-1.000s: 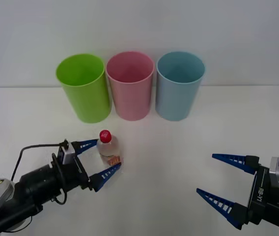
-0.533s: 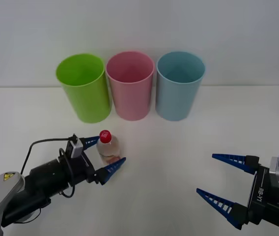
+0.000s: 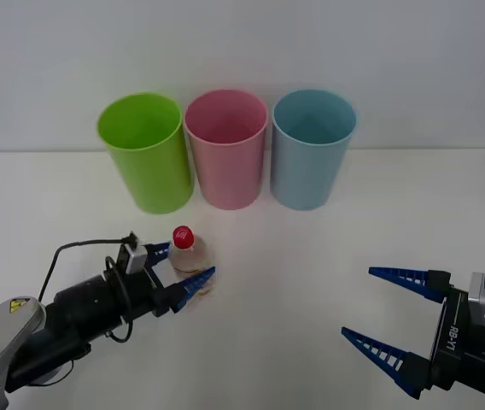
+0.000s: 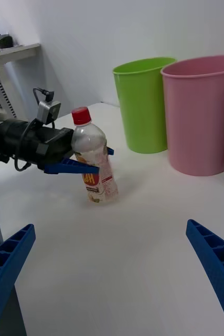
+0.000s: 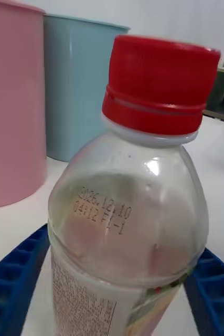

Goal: Grasp the object on the table and drop it into the matching bin: aluminum can to the light blue bin, PET bottle to the pink bin.

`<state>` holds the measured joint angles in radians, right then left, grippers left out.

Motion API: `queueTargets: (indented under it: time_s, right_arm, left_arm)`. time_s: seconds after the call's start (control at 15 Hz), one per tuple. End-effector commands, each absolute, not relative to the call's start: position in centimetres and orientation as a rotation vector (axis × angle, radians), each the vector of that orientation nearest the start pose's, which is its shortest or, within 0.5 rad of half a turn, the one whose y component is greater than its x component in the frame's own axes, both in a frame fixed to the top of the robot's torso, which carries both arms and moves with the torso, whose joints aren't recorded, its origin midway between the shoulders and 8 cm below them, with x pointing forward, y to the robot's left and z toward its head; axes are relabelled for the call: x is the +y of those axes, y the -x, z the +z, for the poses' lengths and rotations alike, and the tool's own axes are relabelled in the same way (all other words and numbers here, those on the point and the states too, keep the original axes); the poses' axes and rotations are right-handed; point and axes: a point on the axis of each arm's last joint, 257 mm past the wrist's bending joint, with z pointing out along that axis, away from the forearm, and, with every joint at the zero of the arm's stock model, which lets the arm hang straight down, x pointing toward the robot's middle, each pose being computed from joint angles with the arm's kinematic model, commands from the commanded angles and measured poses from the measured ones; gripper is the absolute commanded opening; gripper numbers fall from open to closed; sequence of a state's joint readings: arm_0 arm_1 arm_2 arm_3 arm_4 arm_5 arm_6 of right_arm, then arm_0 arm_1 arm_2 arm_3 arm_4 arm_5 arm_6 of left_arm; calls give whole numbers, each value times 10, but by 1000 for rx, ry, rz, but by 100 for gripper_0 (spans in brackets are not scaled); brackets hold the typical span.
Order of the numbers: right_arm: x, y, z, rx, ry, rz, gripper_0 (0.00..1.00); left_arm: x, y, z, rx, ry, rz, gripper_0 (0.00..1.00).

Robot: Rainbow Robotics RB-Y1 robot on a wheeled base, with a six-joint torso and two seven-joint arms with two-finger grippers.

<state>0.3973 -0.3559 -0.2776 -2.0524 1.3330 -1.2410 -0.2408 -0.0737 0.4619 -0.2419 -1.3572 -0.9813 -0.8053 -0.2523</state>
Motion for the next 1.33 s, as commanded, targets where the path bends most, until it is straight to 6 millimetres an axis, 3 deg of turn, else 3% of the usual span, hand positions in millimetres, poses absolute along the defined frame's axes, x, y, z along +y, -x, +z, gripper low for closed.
queueTargets:
  time_s: [0.07, 0.4, 0.6, 0.8, 1.0, 1.33]
  right_arm:
    - [-169, -306, -186, 1555, 856, 741, 100]
    - [-169, -306, -186, 1555, 856, 741, 100]
    - [-169, -306, -186, 1555, 856, 741, 100]
    - [-169, -306, -186, 1555, 856, 741, 100]
    - [-169, -306, -186, 1555, 856, 741, 100]
    - [-169, -306, -186, 1555, 856, 741, 100]
  left_arm:
    - [106, -442, -274, 1496, -803, -689, 44]
    - [104, -440, -275, 1483, -823, -675, 39]
    - [98, -433, -264, 1457, -814, -690, 31]
    - [97, -431, -228, 1404, -810, -657, 23]
    - [103, -442, -194, 1375, -794, -612, 18]
    - [91, -456, -132, 1374, -793, -705, 18]
